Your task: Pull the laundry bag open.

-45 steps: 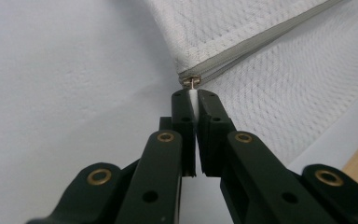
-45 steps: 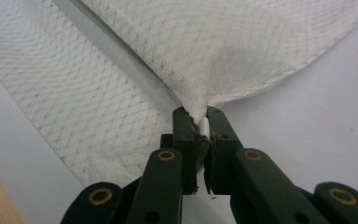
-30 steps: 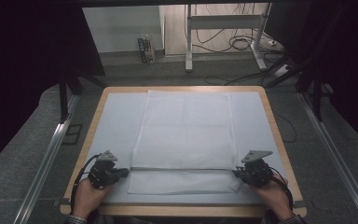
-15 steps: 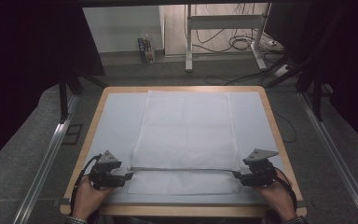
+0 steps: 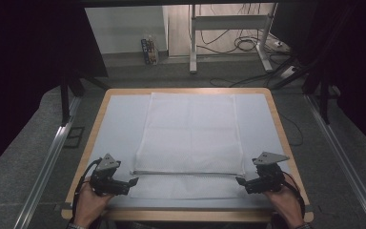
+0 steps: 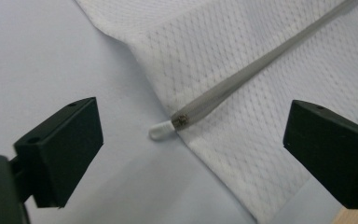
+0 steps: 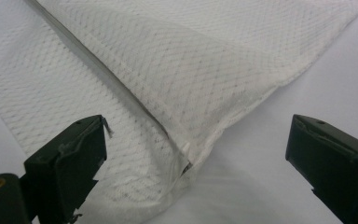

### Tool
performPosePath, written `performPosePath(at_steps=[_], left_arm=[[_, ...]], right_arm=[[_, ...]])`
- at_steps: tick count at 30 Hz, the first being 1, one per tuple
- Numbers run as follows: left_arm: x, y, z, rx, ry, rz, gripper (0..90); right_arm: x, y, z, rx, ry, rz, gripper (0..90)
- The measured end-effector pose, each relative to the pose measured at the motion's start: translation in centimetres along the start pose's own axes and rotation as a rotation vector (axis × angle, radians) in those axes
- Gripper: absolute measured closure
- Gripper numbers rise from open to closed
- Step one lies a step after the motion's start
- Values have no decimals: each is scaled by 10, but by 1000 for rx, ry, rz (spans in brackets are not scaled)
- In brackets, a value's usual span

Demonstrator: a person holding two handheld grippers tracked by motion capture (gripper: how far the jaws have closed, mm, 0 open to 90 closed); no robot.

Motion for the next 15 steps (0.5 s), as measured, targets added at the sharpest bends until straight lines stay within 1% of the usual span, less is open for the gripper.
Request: performPosePath(at_steps=[2, 5, 9, 12, 15], left_arm=[[2, 2, -2, -13, -8, 4, 48], [7, 5, -3, -44, -23, 8, 41], [14, 10, -4, -53, -14, -2, 38], [19, 13, -4, -58, -3, -7, 29], [24, 14, -4, -64, 10, 0, 16]], right_arm=[[2, 3, 1, 2, -9, -13, 40], [5, 9, 0, 7, -26, -30, 34], [9, 15, 1, 13, -39, -46, 22], [12, 17, 2, 16, -43, -43, 9], [16, 20, 3, 20, -54, -45, 0]])
Point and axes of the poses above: each handheld gripper's, and its own axes: y roughly backward along the jaws, x roughly out of its underside, z roughly to its left, the point moved 2 cm from there along -y, roughly forward along the jaws, and after that the axes turned 4 degrees about x, right-handed, at the moved point
